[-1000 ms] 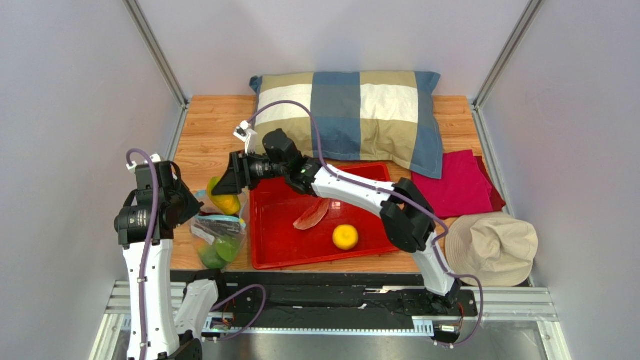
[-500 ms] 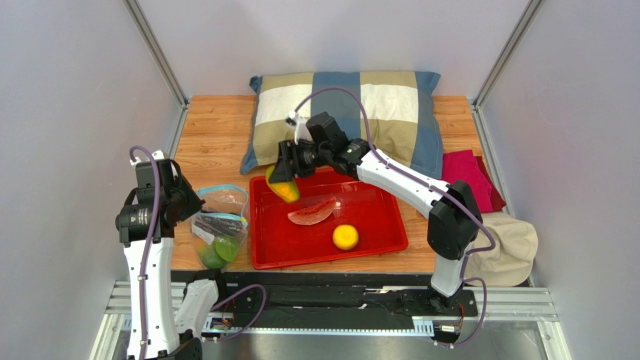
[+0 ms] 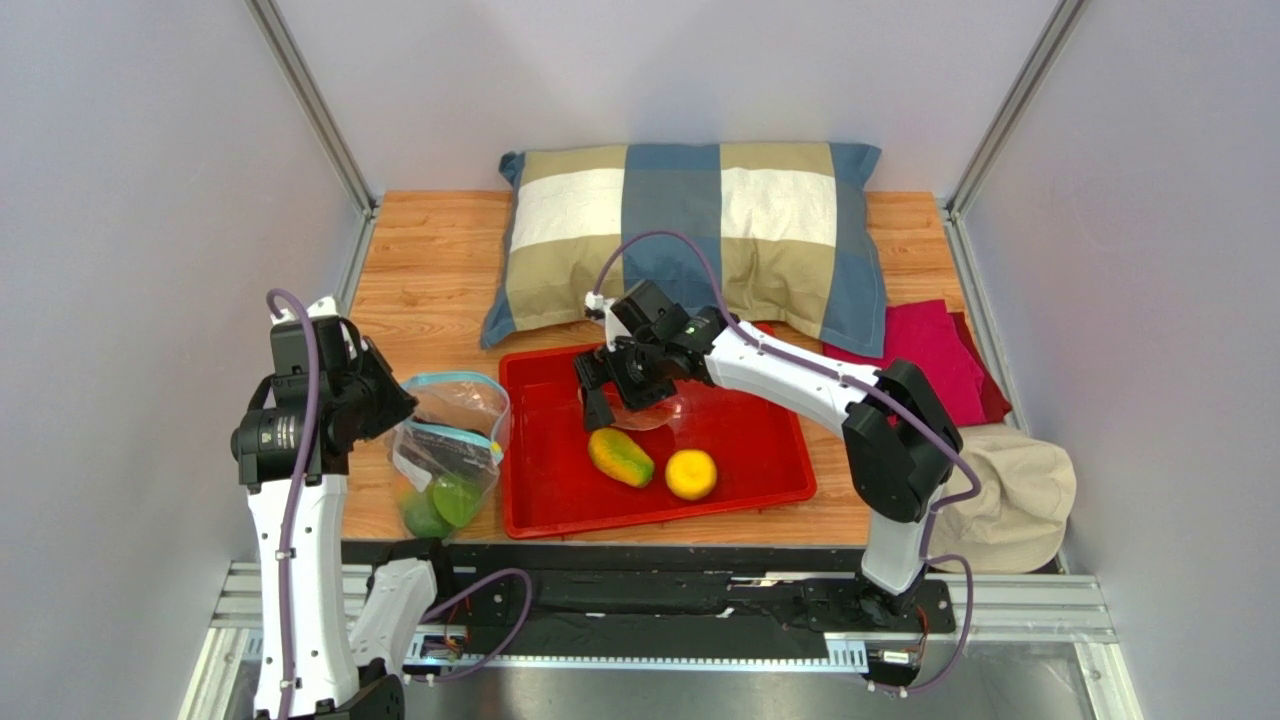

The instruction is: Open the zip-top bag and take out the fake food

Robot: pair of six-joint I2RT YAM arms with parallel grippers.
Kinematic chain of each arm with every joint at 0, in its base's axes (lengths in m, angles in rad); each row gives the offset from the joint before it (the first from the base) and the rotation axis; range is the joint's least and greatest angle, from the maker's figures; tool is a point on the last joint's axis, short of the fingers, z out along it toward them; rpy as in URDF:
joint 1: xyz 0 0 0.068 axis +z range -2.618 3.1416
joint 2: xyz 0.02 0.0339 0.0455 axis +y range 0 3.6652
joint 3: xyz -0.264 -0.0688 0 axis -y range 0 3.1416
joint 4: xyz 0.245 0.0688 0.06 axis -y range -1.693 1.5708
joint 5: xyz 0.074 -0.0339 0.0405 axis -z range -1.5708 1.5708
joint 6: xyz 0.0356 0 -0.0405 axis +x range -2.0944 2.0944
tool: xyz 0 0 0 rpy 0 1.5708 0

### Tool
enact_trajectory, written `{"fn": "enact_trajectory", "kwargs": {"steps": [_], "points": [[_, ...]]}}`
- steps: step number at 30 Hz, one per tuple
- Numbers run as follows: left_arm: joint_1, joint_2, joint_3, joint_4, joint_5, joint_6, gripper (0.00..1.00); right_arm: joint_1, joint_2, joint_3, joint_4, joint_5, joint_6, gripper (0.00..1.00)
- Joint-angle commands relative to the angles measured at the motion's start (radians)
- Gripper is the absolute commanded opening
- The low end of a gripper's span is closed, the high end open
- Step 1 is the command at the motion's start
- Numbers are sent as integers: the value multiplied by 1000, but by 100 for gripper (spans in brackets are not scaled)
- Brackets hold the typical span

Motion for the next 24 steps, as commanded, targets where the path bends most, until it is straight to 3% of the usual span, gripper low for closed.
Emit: {"fn": "enact_trajectory", "kwargs": {"steps": [1,4,7,11,20,24], "points": [[6,-28,-10,48,41,30,0,44,-2,146,-27,36,-89,94],[6,-43,-29,53,61,34,0,80,10,231,-21,33,-115,95],[8,-54,-47,59,87,50,0,113,39,352,-14,7,-131,88],[6,-66,-52,56,93,70,0,159,96,468,26,-70,-166,67],[8,-88,-46,50,84,77,0,252,358,755,48,-199,-158,52],[6,-83,-41,51,94,71,0,266,438,771,69,-214,-157,47]]}}
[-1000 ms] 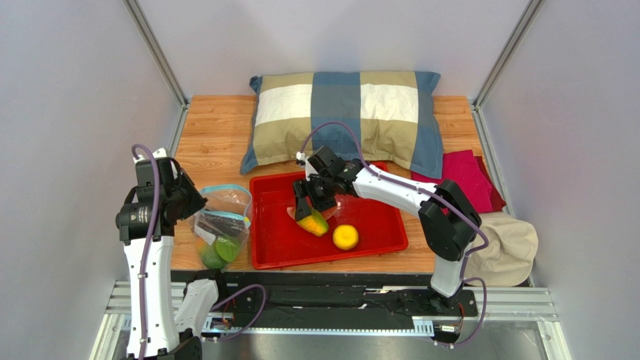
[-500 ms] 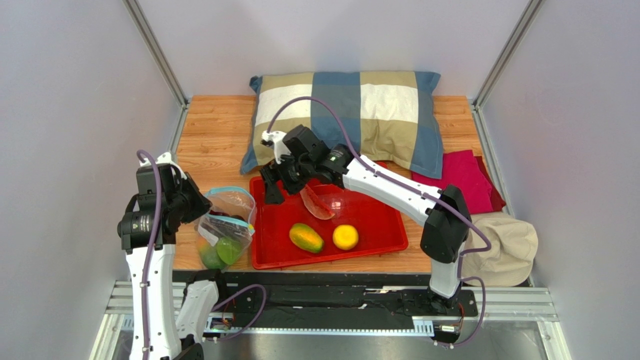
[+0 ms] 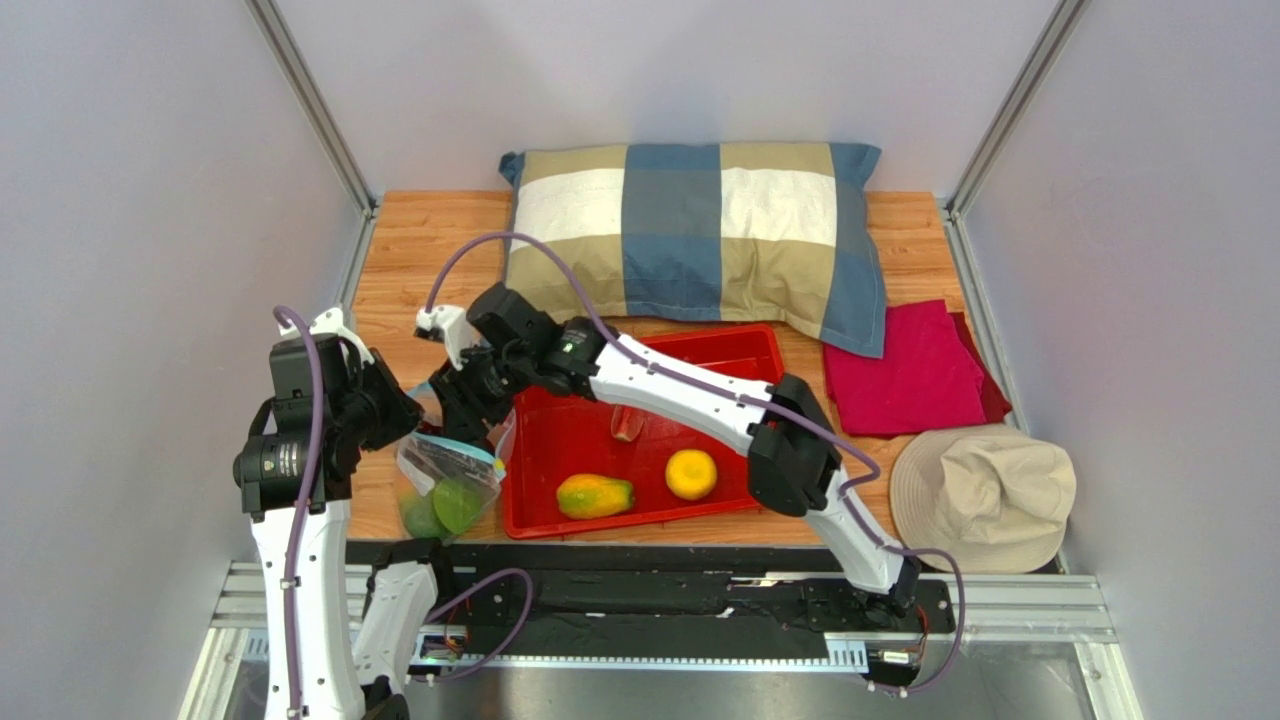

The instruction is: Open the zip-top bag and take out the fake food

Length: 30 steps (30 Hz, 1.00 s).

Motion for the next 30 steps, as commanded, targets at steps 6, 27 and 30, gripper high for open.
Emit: {"fn": "enact_trajectory", "kwargs": {"steps": [6,27,30], "points": [[4,10,13,25,-22,-12,0,21,124,10,87,17,-18,54],[5,139,50,-4,-209,11,0,73,234,-29,48,213,-111,85],[4,140,35,3,-249,16,0,75,222,-41,44,215,-123,86]]}}
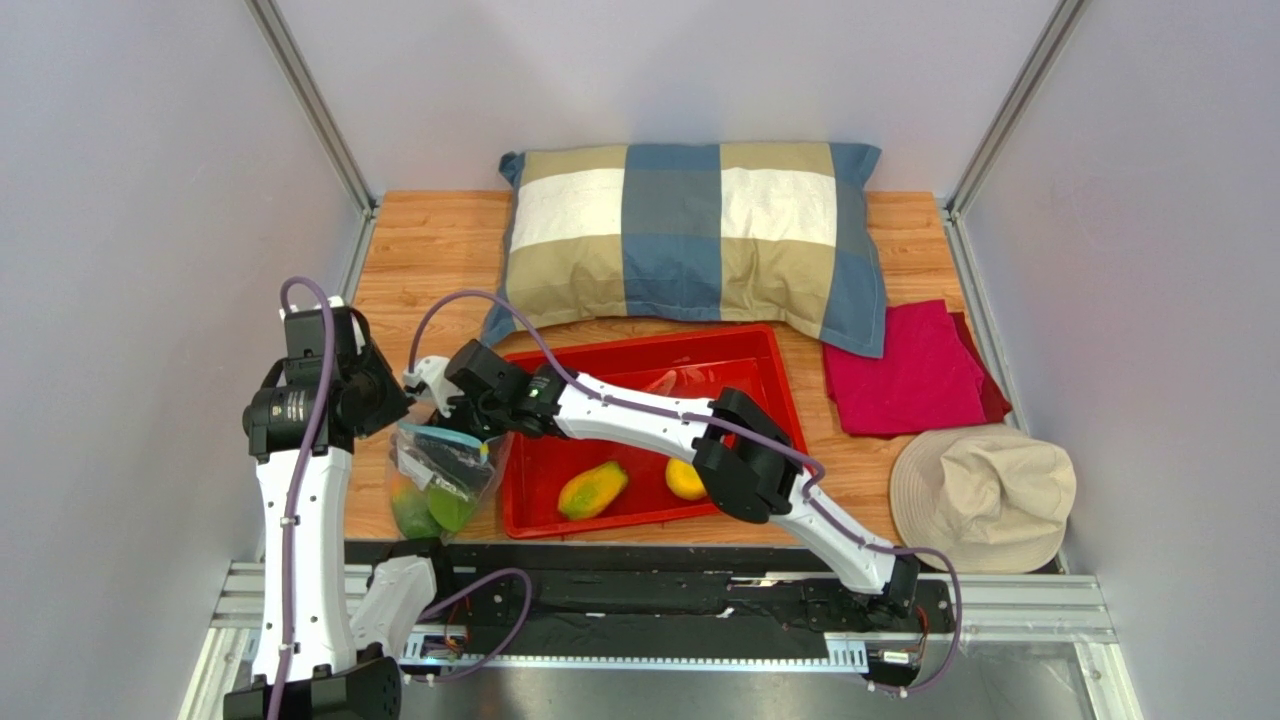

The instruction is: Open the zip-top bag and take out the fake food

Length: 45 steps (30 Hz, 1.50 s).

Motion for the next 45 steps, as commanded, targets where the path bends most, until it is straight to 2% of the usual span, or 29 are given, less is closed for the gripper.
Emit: {"fn": "enact_trajectory", "kwargs": {"steps": [1,4,12,18,20,22,29,33,35,36,40,45], "points": [[4,-2,8,15,-103,16,0,6,9,-50,-43,47,-34,87],[6,2,-1,27,-123,21,0,6,-19,-115,-23,61,-35,90],[7,-1,-31,52,-73,-7,0,9,-34,-212,-6,136,-23,89],[6,-85,-92,76,15,-30,0,12,-7,-204,2,145,-6,80],[6,-102,-101,75,15,-36,0,16,7,-195,-4,141,3,72],[6,-110,-109,61,15,-34,0,18,13,-184,-3,133,11,57],[6,-139,-113,45,-7,-44,0,18,-2,-103,-13,122,15,37],[7,-141,-106,36,-8,-36,0,18,-57,-69,2,104,34,18],[7,-142,-103,39,-8,-31,0,16,-82,-52,11,81,61,14],[6,-144,-101,41,-7,-28,0,10,-94,-51,16,69,73,8],[6,-151,-97,56,13,-18,0,-14,-199,-109,95,-3,178,0],[6,-156,-97,55,48,-13,0,-50,-290,-206,246,-103,268,0]]}}
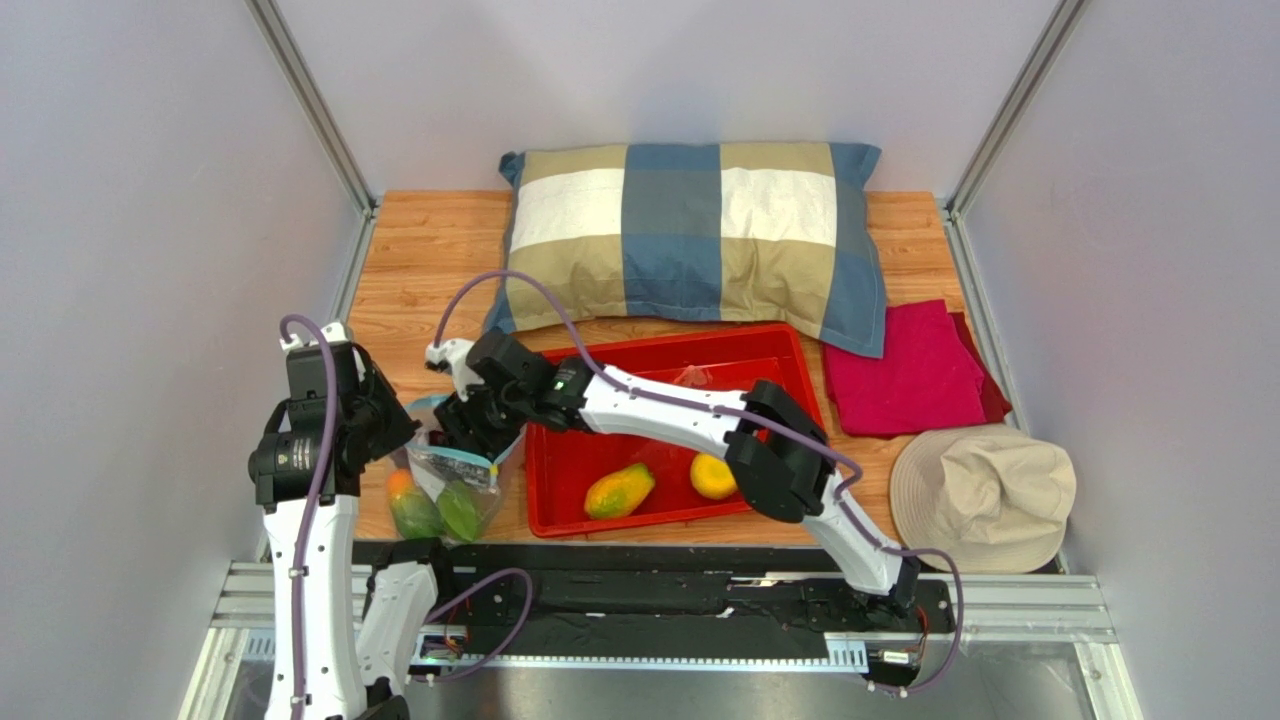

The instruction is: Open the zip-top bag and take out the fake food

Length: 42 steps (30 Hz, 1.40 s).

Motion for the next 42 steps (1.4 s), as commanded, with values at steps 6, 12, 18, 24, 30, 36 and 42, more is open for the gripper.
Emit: {"fn": "enact_trajectory", "kwargs": {"steps": [6,12,18,24,30,36,42], "points": [[5,-27,8,20,24,3,0,-79,-229,-36,213,-114,185,0],[5,-22,20,15,9,7,0,-156,-374,-140,74,-24,159,0],[5,-2,55,37,-39,37,0,-176,-487,-433,23,117,48,18],[5,24,66,57,0,54,0,-179,-456,-561,-3,168,30,66],[5,9,35,72,81,39,0,-172,-447,-521,-15,191,10,93],[6,-22,4,100,147,37,0,-147,-395,-291,-87,108,-13,87],[5,-36,-31,132,201,65,0,-94,-257,-85,-97,-65,70,69]]}}
